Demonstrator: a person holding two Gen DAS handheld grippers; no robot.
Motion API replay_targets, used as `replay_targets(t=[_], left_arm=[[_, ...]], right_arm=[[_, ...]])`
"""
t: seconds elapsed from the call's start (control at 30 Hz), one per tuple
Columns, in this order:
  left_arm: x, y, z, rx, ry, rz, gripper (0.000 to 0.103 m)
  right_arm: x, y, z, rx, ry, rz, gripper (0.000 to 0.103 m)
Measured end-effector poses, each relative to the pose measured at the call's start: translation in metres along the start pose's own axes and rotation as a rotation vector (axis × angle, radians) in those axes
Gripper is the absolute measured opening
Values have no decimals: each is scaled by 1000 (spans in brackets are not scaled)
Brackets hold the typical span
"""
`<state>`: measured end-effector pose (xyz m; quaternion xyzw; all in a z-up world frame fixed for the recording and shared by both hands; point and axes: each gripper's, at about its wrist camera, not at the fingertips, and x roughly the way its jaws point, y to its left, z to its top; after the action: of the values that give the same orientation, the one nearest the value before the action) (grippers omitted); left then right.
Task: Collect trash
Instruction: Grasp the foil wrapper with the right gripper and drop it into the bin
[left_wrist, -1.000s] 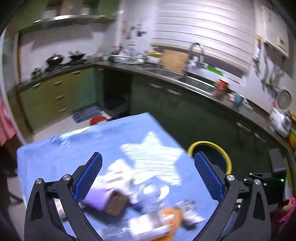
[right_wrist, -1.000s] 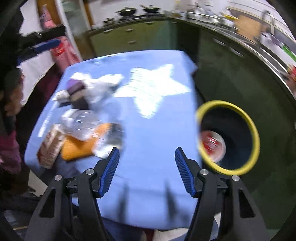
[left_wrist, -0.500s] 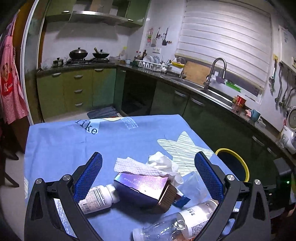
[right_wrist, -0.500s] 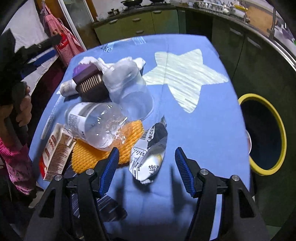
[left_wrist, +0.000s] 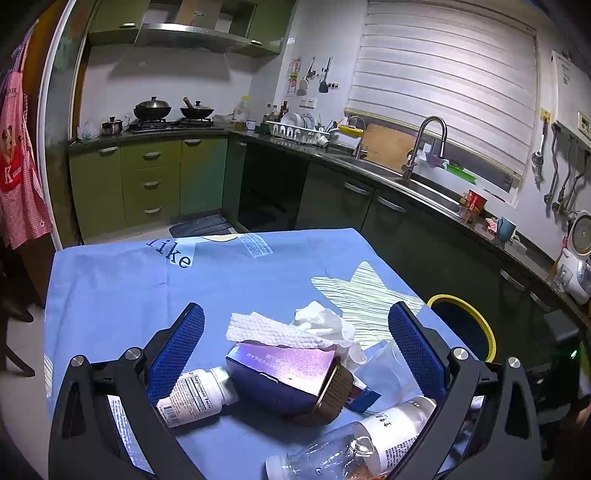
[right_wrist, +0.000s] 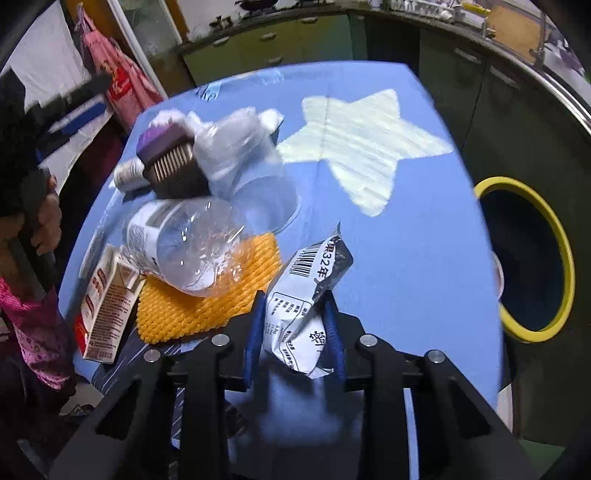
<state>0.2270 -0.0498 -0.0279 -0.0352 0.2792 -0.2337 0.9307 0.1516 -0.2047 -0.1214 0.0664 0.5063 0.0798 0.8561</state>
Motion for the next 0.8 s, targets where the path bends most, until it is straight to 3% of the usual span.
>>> replay_targets(t=[0.17,0.23,0.43,0.7,0.8], left_arm=[[-1,-3,0,0,7,0,98],[-3,-5,1,4,8,3,98],[-13,-18,-1,30,16,26,98],[-33,-25,-10,25,41,61,98],[-40,-29,-15,26,52,69,98]], right_arm=[[-37,-44,11,80,-93,-100,29],[-44,-78,18,128,-114,-188,30],[-9,-175,36,250,-7,-344,30],[57,-237,41,322,124,-372,32],[70,-250,43,335,145,-375,41]])
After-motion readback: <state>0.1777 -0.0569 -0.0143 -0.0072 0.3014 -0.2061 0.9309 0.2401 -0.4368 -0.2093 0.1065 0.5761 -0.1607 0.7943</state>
